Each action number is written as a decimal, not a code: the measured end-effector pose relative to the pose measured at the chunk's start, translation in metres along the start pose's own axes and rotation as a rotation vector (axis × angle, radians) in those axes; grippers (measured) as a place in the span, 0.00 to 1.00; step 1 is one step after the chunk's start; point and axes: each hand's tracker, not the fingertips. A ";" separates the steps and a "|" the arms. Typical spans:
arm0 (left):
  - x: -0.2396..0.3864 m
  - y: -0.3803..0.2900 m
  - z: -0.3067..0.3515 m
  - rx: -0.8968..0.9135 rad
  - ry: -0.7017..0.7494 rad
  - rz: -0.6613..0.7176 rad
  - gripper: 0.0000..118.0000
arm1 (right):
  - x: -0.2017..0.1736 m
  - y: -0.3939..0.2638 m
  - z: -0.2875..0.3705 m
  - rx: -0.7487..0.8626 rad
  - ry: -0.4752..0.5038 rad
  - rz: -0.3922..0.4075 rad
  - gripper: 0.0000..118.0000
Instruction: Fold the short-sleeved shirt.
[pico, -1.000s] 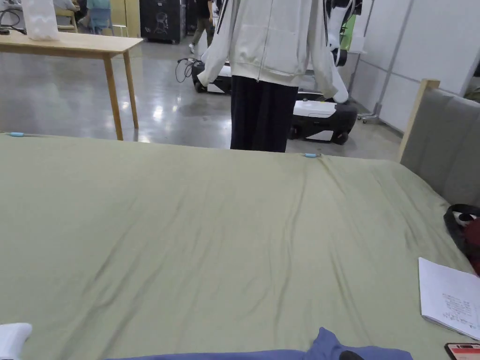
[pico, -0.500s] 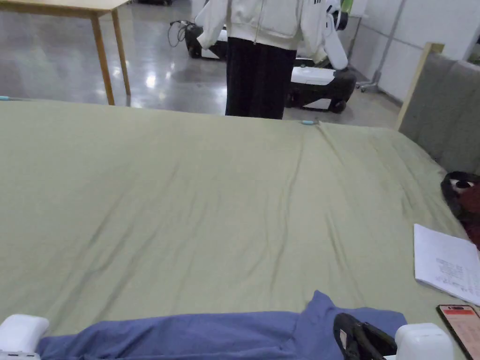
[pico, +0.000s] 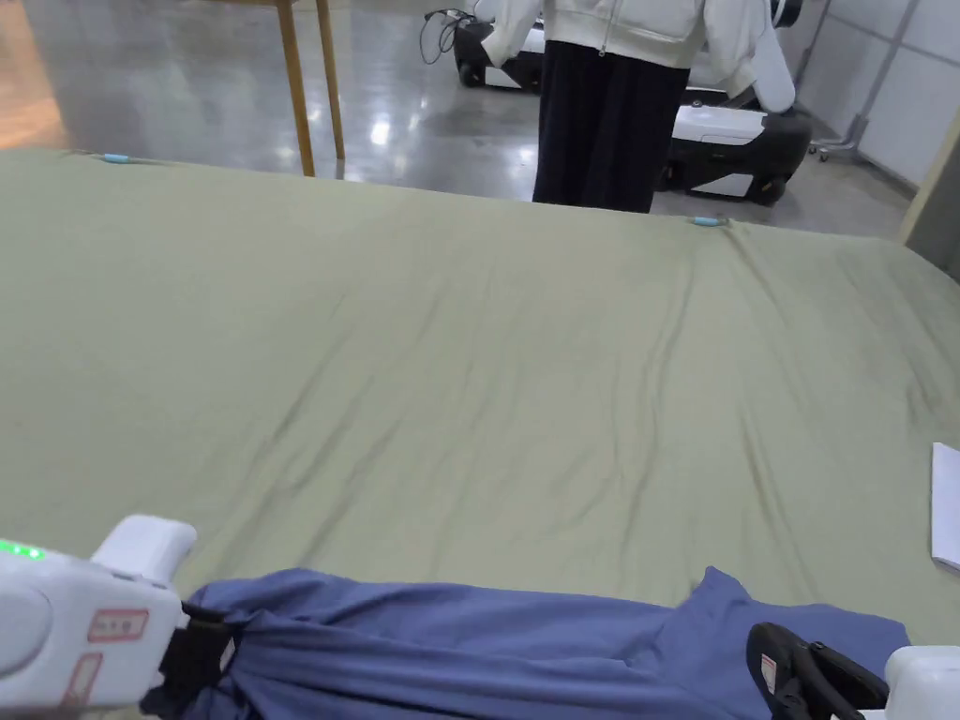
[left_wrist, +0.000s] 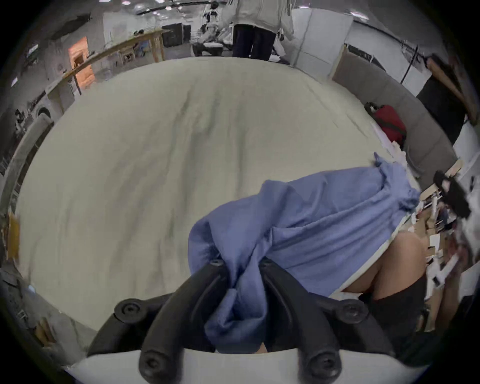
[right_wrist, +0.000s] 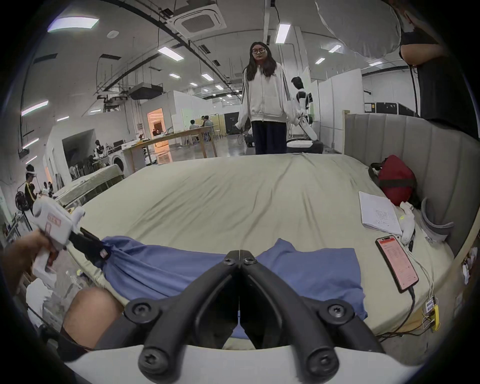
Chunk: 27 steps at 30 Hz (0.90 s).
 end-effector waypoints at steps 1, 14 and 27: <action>-0.009 0.006 0.008 0.002 -0.016 0.018 0.11 | 0.000 0.000 0.000 0.000 0.001 0.002 0.00; -0.108 0.039 0.044 -0.086 0.353 0.008 0.11 | -0.016 0.003 -0.007 -0.002 0.038 0.024 0.00; -0.001 0.040 0.097 0.036 0.141 -0.146 0.11 | -0.021 0.004 -0.008 -0.014 0.042 0.032 0.00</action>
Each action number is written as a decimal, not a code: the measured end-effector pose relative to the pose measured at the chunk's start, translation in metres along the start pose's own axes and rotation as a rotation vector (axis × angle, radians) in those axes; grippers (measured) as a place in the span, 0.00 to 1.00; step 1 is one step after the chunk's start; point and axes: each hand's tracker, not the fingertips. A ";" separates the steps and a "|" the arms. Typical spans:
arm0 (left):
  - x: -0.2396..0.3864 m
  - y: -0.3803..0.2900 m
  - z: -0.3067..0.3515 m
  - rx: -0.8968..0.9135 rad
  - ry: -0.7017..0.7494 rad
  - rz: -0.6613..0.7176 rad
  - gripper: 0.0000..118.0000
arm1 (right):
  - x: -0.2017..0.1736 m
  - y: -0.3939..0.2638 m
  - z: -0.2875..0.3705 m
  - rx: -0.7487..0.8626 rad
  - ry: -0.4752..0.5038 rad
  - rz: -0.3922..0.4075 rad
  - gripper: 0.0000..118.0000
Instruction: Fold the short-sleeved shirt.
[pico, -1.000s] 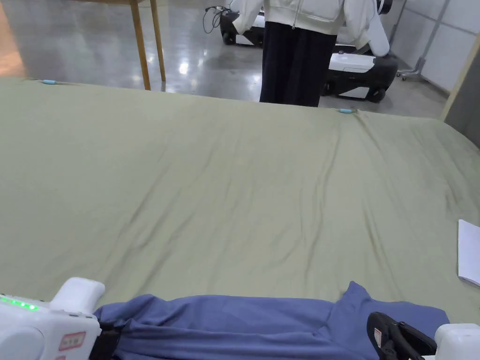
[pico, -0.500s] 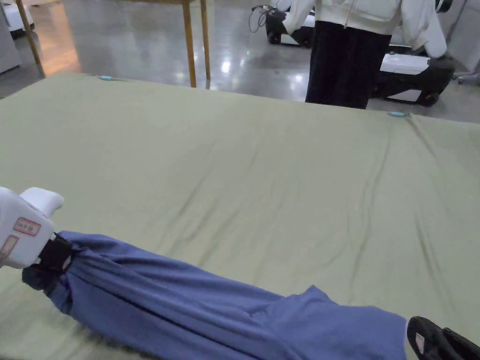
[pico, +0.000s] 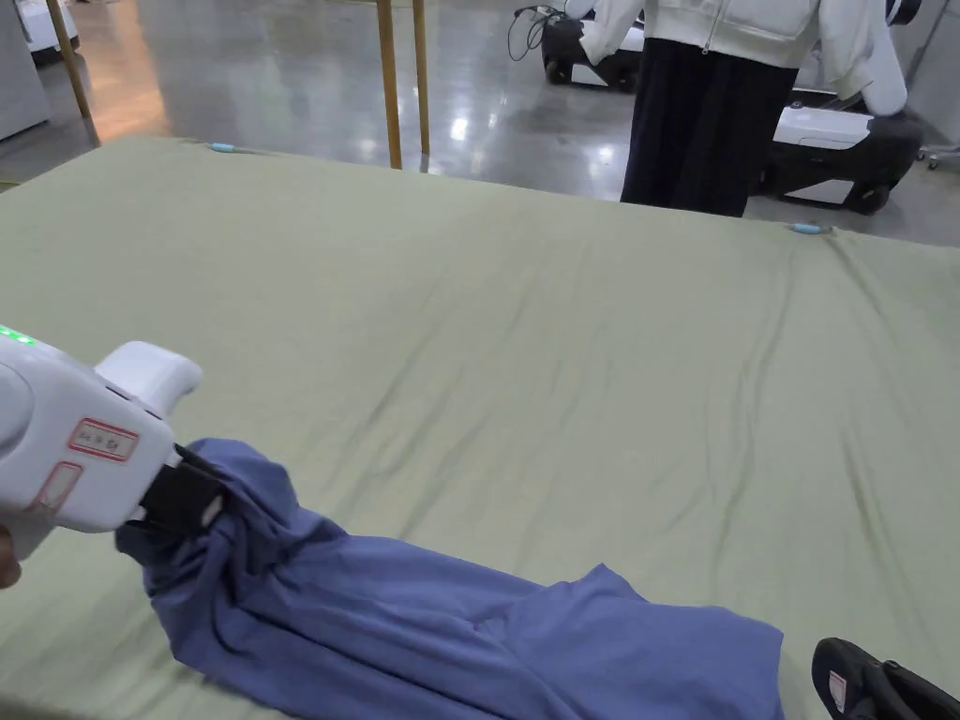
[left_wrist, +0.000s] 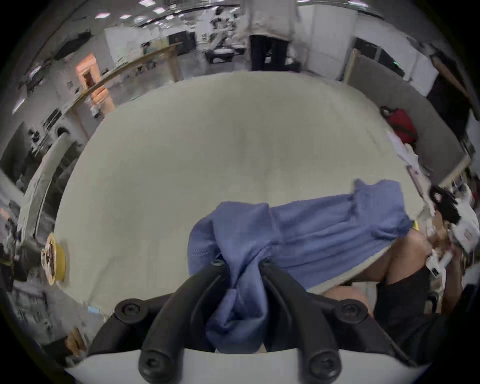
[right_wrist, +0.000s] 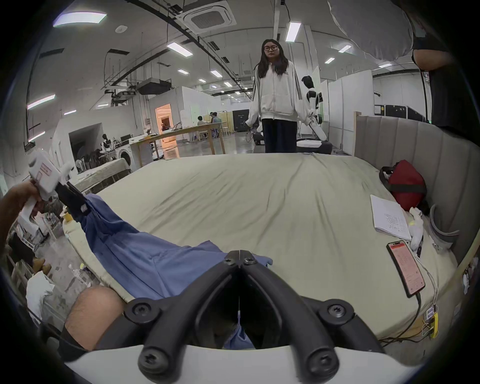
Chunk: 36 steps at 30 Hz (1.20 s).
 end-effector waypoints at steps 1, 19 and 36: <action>0.011 0.002 0.003 0.011 -0.030 -0.004 0.11 | -0.001 0.000 0.000 0.000 0.001 -0.001 0.00; 0.135 -0.001 -0.096 -0.071 -0.250 -0.020 0.11 | -0.005 -0.007 0.000 -0.023 0.011 -0.002 0.00; 0.035 -0.041 -0.025 0.102 -0.250 0.139 0.42 | -0.004 -0.011 -0.006 -0.034 0.024 0.009 0.00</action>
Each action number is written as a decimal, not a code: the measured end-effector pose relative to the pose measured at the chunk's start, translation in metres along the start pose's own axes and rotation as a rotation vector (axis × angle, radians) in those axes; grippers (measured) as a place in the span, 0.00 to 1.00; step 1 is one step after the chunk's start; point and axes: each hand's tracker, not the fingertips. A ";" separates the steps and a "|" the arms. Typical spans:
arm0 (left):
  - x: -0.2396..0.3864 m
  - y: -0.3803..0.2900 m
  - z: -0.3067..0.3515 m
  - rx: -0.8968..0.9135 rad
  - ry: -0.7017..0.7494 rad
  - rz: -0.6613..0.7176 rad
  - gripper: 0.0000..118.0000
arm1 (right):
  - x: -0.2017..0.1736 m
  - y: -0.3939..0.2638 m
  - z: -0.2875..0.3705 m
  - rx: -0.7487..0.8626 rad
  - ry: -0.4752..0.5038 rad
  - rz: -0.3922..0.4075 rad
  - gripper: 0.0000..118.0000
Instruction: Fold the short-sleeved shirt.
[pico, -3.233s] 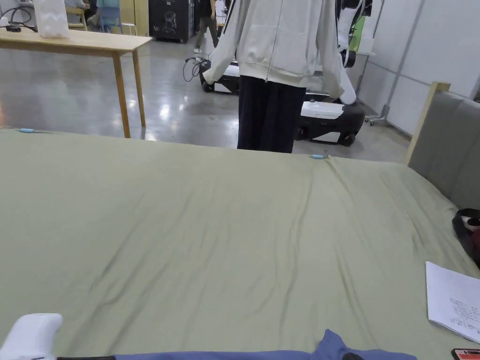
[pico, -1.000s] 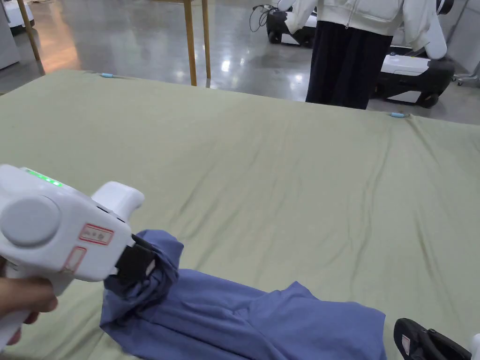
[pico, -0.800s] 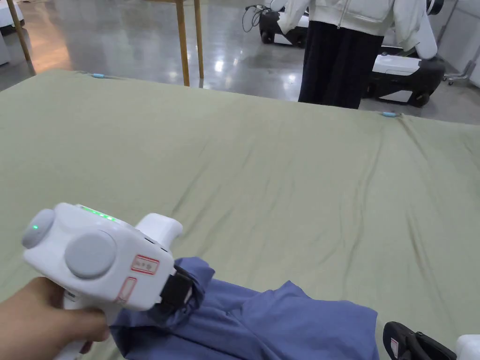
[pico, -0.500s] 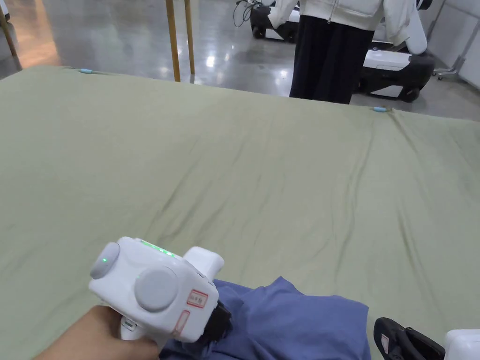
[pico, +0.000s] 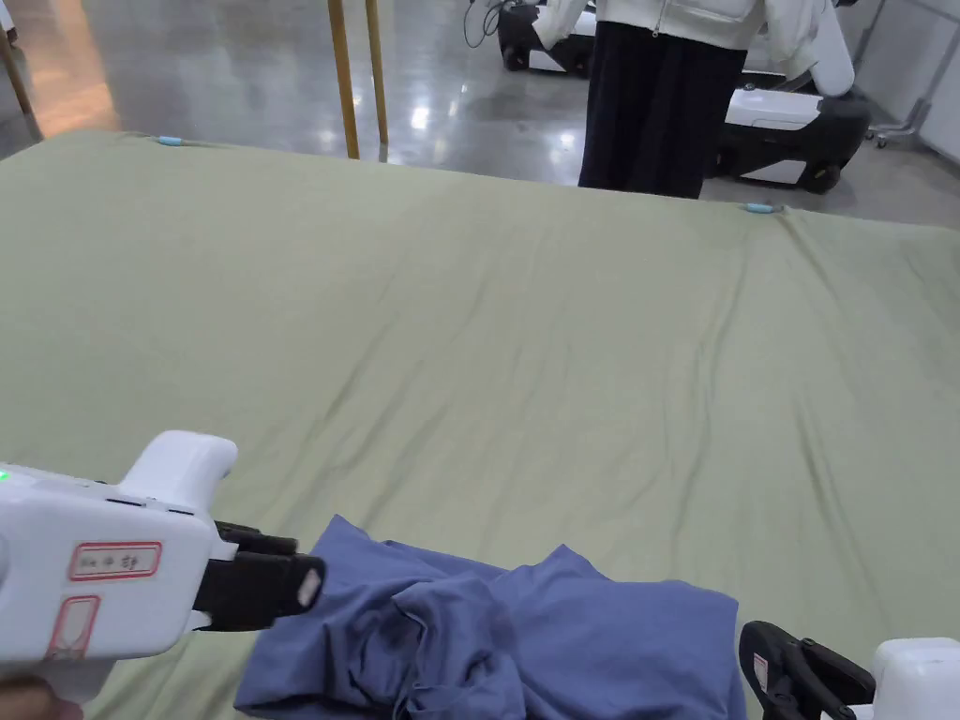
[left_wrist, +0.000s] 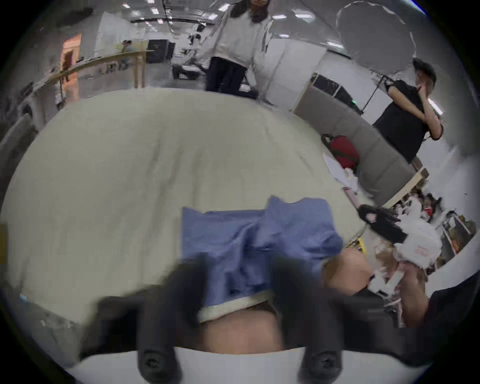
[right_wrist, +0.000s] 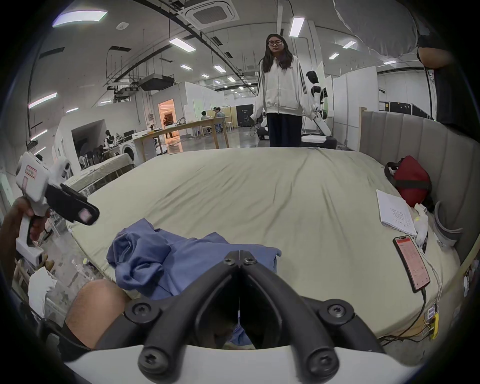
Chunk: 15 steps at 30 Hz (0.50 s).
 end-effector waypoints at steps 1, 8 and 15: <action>-0.006 -0.001 -0.011 -0.030 0.010 0.021 0.13 | 0.000 0.000 0.000 -0.001 -0.001 0.001 0.00; 0.017 0.008 -0.055 -0.098 -0.121 0.022 0.07 | 0.001 0.004 0.008 0.009 -0.013 -0.013 0.00; 0.064 0.022 -0.104 -0.234 -0.205 -0.027 0.07 | 0.004 0.003 0.006 0.005 -0.026 -0.031 0.00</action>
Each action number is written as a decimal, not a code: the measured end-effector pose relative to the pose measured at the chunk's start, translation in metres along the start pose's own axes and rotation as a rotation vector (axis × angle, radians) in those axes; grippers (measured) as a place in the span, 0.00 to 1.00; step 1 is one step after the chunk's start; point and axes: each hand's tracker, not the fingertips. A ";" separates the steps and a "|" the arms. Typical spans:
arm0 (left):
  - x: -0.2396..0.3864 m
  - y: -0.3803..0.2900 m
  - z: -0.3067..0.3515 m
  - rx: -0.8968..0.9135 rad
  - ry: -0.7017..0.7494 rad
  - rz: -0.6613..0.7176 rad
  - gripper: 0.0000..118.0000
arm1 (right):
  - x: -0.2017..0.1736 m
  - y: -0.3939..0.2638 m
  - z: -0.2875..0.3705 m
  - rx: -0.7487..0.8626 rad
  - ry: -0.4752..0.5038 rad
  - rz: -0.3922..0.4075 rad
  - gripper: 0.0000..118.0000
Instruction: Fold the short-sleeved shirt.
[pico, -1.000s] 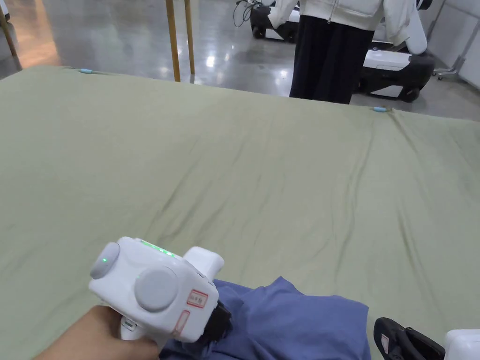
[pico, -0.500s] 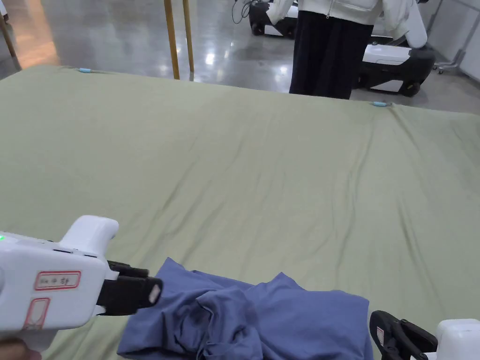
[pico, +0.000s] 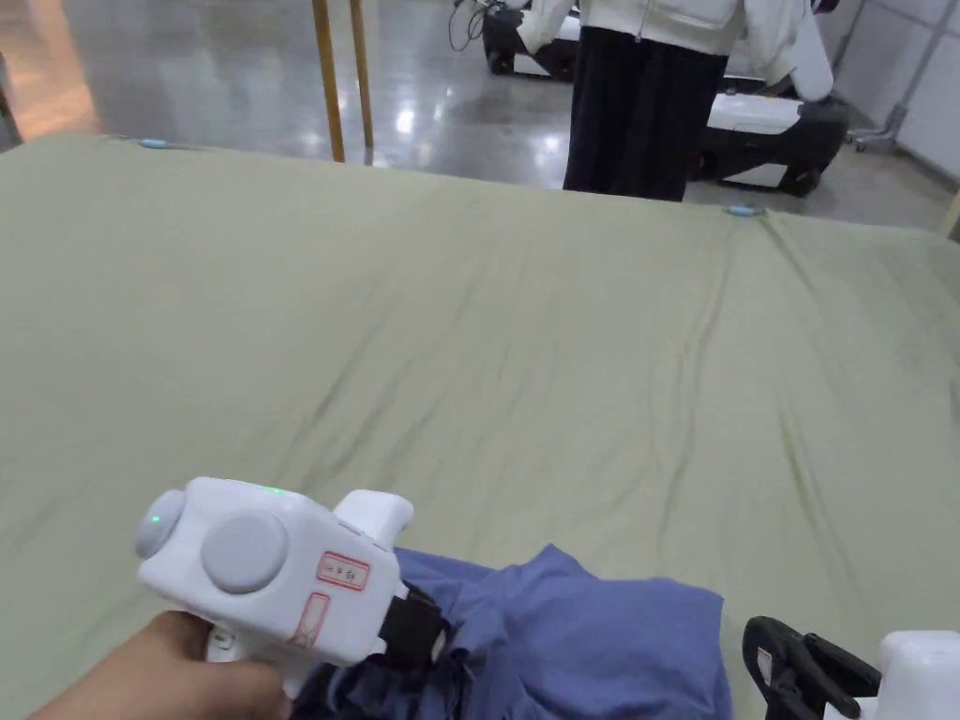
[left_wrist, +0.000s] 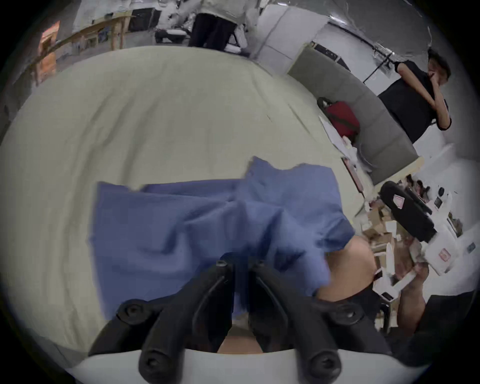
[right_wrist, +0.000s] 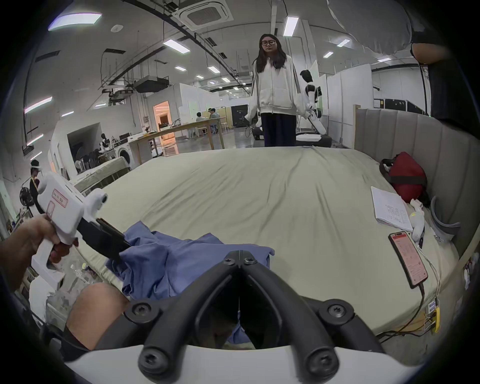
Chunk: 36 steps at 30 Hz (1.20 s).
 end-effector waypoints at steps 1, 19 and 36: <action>0.010 0.001 -0.006 0.008 0.007 -0.023 0.07 | 0.000 0.000 0.000 0.001 0.000 -0.002 0.00; -0.065 -0.018 0.076 0.204 -0.037 0.104 1.00 | 0.000 0.003 0.004 0.009 0.012 0.002 0.00; -0.109 -0.028 0.016 0.123 0.105 0.131 0.44 | -0.008 -0.002 0.002 -0.006 0.024 0.013 0.00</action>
